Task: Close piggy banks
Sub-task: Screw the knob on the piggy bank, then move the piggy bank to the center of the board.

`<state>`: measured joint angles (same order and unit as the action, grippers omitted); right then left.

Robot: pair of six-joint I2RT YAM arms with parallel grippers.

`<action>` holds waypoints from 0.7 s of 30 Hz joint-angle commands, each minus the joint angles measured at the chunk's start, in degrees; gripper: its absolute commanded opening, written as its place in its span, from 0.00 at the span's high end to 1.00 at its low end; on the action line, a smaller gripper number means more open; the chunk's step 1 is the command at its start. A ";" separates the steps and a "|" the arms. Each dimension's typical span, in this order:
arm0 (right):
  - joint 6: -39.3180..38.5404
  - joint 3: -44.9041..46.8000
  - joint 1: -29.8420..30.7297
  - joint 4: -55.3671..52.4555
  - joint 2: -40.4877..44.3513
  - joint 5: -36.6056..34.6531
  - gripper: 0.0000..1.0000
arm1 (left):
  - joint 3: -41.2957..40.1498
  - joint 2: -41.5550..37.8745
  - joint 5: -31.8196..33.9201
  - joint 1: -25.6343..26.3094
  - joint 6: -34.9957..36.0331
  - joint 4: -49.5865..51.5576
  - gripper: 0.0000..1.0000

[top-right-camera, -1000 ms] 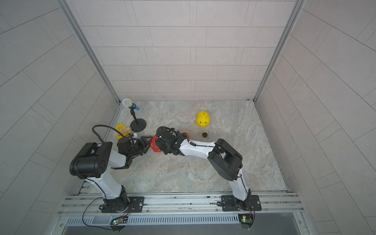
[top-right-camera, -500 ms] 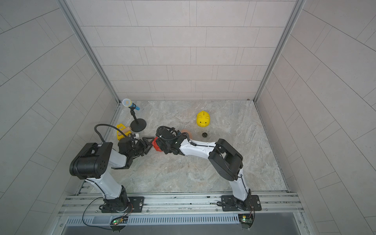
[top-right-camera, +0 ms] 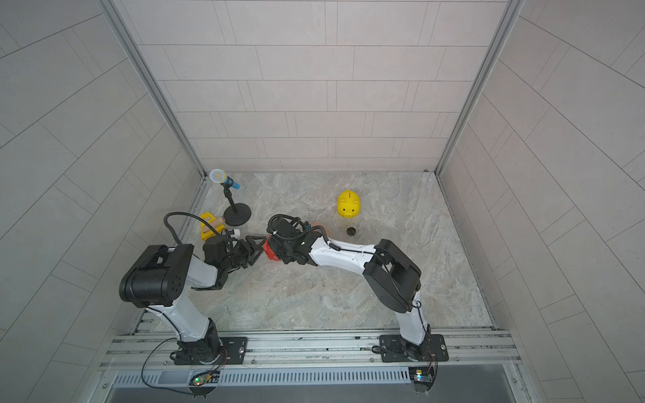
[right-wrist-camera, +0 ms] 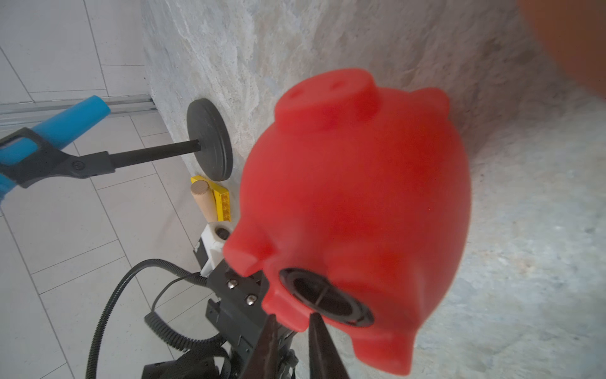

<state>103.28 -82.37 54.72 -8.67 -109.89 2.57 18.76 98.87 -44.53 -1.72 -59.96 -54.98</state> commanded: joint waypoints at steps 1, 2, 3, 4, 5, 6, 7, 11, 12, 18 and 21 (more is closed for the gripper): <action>-0.51 -2.57 0.56 -3.32 3.99 -1.55 0.78 | -1.20 -0.07 0.46 0.52 1.69 5.40 0.33; -1.02 -2.87 0.59 -3.88 4.51 -1.67 0.77 | -1.20 -0.19 0.50 0.52 1.84 5.63 0.33; -1.36 -2.97 0.65 -4.34 5.03 -1.72 0.77 | -1.21 -0.31 0.58 0.51 1.87 5.86 0.33; -1.80 -2.97 0.73 -4.60 5.65 -1.95 0.77 | -1.17 -0.53 0.65 0.57 2.00 6.11 0.33; -2.43 -3.05 0.75 -5.00 6.18 -2.06 0.77 | -1.06 -0.69 0.74 0.58 2.20 6.57 0.33; -2.99 -3.19 0.83 -5.54 6.66 -2.11 0.76 | -1.01 -0.88 0.84 0.57 2.37 6.93 0.33; -3.68 -3.45 0.90 -6.29 7.23 -2.21 0.76 | -0.96 -1.19 1.02 0.59 2.61 7.52 0.33; -6.34 -3.11 0.96 -8.33 9.26 -2.39 0.76 | -0.46 -2.57 1.81 0.62 4.00 10.78 0.33; -7.22 -2.99 0.98 -9.11 9.78 -2.41 0.76 | -0.39 -2.96 2.03 0.49 4.28 11.65 0.32; -16.50 -2.47 0.92 -16.93 15.59 -6.34 0.76 | -0.22 -7.87 2.82 -0.77 5.22 16.32 0.31; -23.19 -1.75 0.65 -21.62 19.14 -7.99 0.75 | 0.69 -13.93 4.75 -1.47 7.86 24.43 0.30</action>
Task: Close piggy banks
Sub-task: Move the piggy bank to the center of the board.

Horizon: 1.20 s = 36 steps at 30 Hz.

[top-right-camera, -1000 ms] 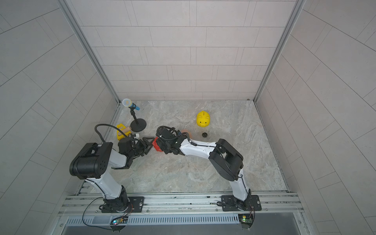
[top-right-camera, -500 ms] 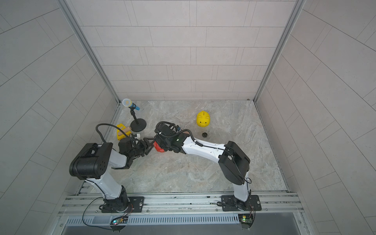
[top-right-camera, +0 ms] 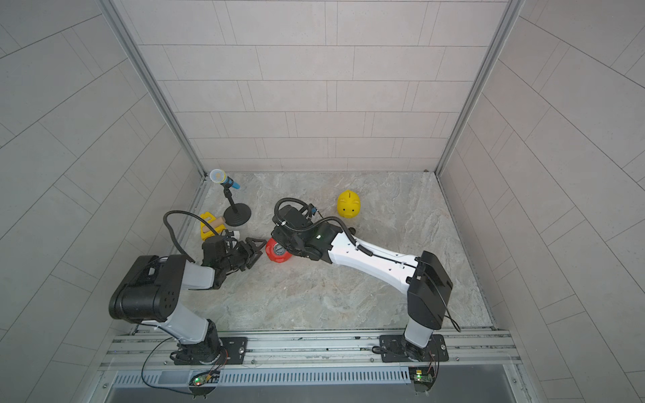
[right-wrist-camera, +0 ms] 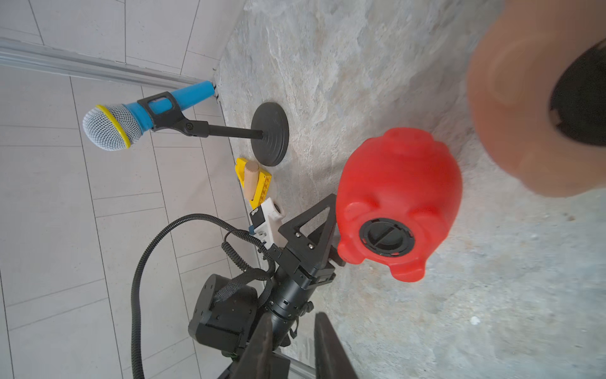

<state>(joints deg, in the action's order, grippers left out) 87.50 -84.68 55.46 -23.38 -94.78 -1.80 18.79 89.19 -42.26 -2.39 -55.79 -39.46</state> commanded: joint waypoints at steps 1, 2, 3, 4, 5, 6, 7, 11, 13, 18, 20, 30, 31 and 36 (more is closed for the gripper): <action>-10.54 0.26 -0.16 -9.30 5.33 -4.80 0.75 | 1.25 -6.90 3.67 -0.89 4.94 12.61 0.29; -13.32 -0.03 -0.18 -11.62 6.54 -6.10 0.74 | 1.71 -9.42 4.80 -0.96 5.94 15.88 0.28; -16.61 0.15 -0.18 -13.46 8.38 -7.91 0.73 | 2.30 -12.54 6.31 -1.03 7.12 19.76 0.27; -20.22 1.10 -0.19 -14.11 10.71 -9.90 0.72 | 3.05 -15.84 8.03 -1.03 8.33 23.82 0.27; -23.23 2.24 -0.18 -14.15 12.75 -11.65 0.71 | 3.71 -18.67 9.45 -1.05 9.23 27.24 0.26; -26.76 3.88 -0.18 -14.31 15.44 -14.27 0.70 | 4.42 -21.99 10.95 -1.03 10.16 30.84 0.26; -29.96 5.73 -0.18 -14.33 18.24 -17.17 0.69 | 5.04 -25.33 12.80 -1.04 10.86 34.26 0.25; -45.83 12.89 -1.28 -11.80 28.15 -20.35 0.64 | 6.73 -36.91 17.95 -1.12 11.93 43.64 0.23; -53.71 17.11 -2.35 -9.79 33.48 -19.30 0.61 | 7.18 -42.88 19.62 -1.04 12.02 46.51 0.23; -69.12 29.64 -3.52 -2.91 46.12 -16.93 0.46 | 8.19 -53.46 18.41 -0.74 12.37 48.88 0.23; -72.21 35.35 -3.61 -0.23 51.39 -17.23 0.42 | 9.25 -55.09 17.90 -0.63 13.07 50.37 0.23; -72.91 53.52 -3.88 9.05 68.13 -22.56 0.38 | 13.99 -61.82 17.65 -0.54 19.01 62.53 0.23; -72.91 53.99 -3.96 9.27 68.15 -23.18 0.38 | 14.84 -62.02 17.35 -0.47 19.49 63.34 0.23; -72.88 55.54 -3.96 9.58 67.18 -23.94 0.37 | 19.80 -62.31 17.99 -0.48 23.00 69.63 0.23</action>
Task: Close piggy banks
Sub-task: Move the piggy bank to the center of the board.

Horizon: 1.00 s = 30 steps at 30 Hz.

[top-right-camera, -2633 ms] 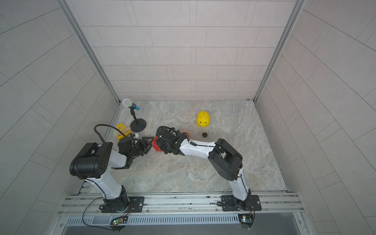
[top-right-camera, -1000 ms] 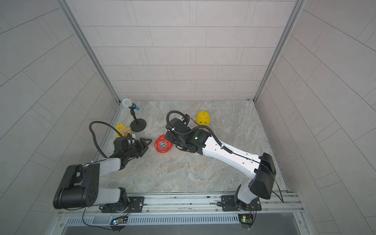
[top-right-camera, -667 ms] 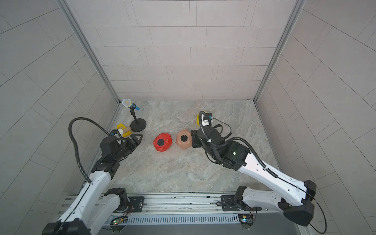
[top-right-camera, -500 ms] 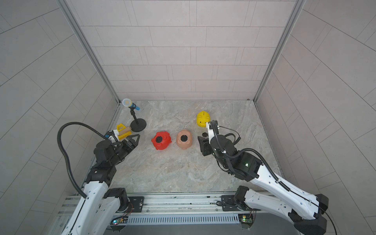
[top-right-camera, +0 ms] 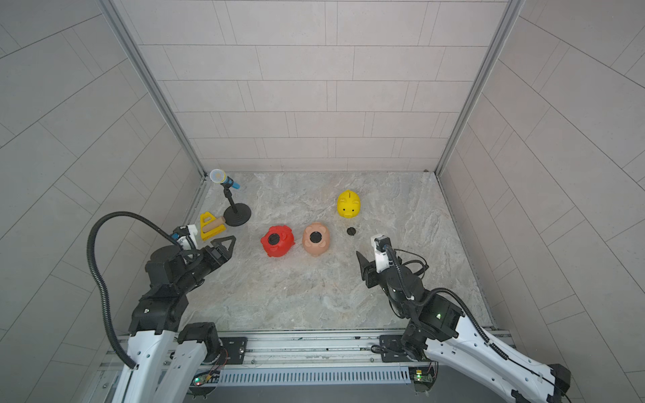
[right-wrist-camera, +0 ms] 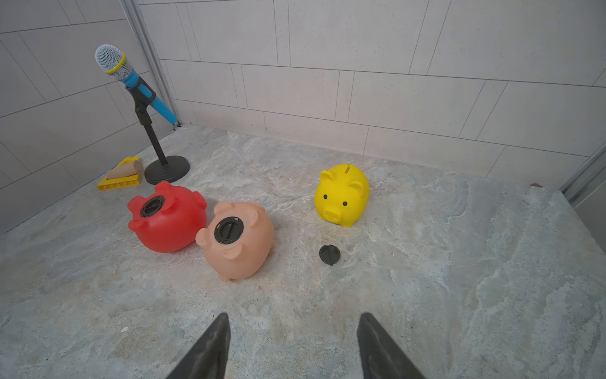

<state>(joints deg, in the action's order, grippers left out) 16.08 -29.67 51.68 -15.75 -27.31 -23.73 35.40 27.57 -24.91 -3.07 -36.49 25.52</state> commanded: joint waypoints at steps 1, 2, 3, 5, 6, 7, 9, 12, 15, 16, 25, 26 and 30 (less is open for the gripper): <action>-1.35 0.71 -0.18 1.99 -0.44 -2.18 0.37 | 3.97 -0.68 0.88 0.22 4.17 5.58 0.23; -1.43 0.80 -0.18 1.95 -0.61 -2.28 0.37 | 4.42 -0.55 0.91 0.22 4.54 6.18 0.23; -1.40 0.91 -0.18 1.95 -0.72 -2.34 0.37 | 4.99 -0.38 0.96 0.17 5.01 6.94 0.23; -1.40 0.74 -0.18 1.99 -1.14 -2.54 0.36 | 5.64 -0.07 0.50 0.17 5.76 7.85 0.23; -1.49 0.61 -0.18 1.87 -1.41 -2.62 0.36 | 5.64 0.00 0.16 0.18 5.83 7.86 0.23; -1.49 0.50 -0.25 1.89 -1.67 -2.72 0.36 | 5.34 0.15 -0.12 0.19 5.81 7.54 0.23; -1.28 0.02 -0.42 1.58 -2.19 -2.75 0.35 | 5.24 0.61 -0.41 0.19 5.79 7.31 0.23; -0.11 -1.26 -1.74 0.40 -3.07 -0.23 0.34 | 5.25 1.16 -0.49 0.21 5.82 7.31 0.23; 0.73 -2.50 -4.74 -0.19 -4.33 5.00 0.34 | 5.04 0.99 -0.24 0.20 5.73 7.18 0.23; 1.12 -3.14 -6.07 -0.90 -5.02 5.62 0.34 | 5.02 1.06 -0.14 0.17 5.73 7.09 0.23; 4.29 -5.51 -18.35 -4.98 -7.39 12.62 0.32 | 5.09 2.16 -0.32 0.22 5.67 6.72 0.23; 4.61 -5.54 -19.22 -4.96 -7.56 12.80 0.32 | 5.24 2.54 -0.44 0.17 5.64 6.55 0.23; 6.29 -3.85 -22.77 -4.48 -9.61 13.17 0.32 | 6.68 4.89 -0.81 0.38 4.45 4.80 0.23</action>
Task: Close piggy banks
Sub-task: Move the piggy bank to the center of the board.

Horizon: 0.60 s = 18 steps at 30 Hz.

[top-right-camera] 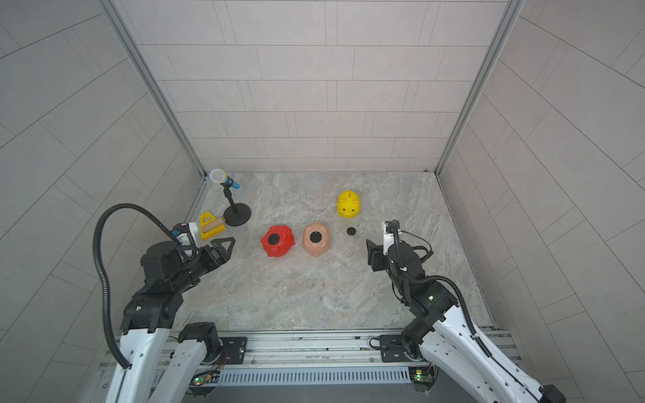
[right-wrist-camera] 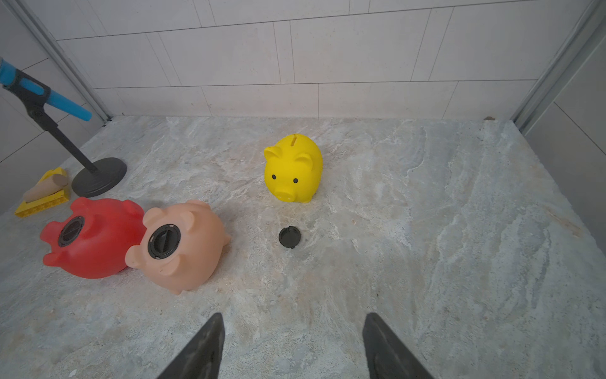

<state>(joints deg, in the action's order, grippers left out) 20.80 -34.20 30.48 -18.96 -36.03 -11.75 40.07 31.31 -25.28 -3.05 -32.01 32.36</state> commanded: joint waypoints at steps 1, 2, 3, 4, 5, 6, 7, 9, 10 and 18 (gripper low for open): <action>1.99 1.19 -2.53 -0.93 -1.42 1.72 0.32 | 2.42 2.33 -0.77 0.74 -0.80 -3.29 0.23; 2.15 1.83 -3.54 -0.42 -1.70 2.43 0.32 | 3.04 3.81 -0.78 1.72 -1.28 -4.20 0.23; 2.60 2.69 -4.60 0.39 -1.76 3.43 0.32 | 3.97 5.80 0.14 3.38 -1.59 -4.88 0.23; 3.09 3.76 -5.67 1.32 -1.59 4.35 0.32 | 5.28 7.73 2.06 5.92 -1.61 -5.30 0.23; 3.46 4.71 -6.49 2.15 -1.38 5.31 0.32 | 6.26 9.33 4.48 8.53 -1.50 -6.01 0.23; 3.94 5.70 -7.46 2.91 -1.02 5.99 0.32 | 7.30 11.09 7.24 12.53 -1.31 -7.20 0.23; 4.71 6.42 -8.27 3.21 -0.69 6.57 0.32 | 8.44 13.60 9.85 16.13 -1.01 -8.54 0.23; 6.09 8.12 -9.31 4.68 0.18 7.75 0.31 | 11.28 19.77 13.14 21.91 -0.62 -11.14 0.23; 6.57 9.10 -9.63 5.71 0.68 8.03 0.31 | 13.19 23.28 14.18 24.34 -0.51 -12.08 0.23; 7.94 13.67 -10.88 9.16 1.92 5.83 0.31 | 28.60 48.82 14.60 33.89 0.27 -20.75 0.22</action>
<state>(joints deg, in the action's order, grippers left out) 27.49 -22.13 19.90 -12.69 -34.74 -5.21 64.64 75.35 -12.27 29.17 -33.19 16.38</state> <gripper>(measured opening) 0.693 0.776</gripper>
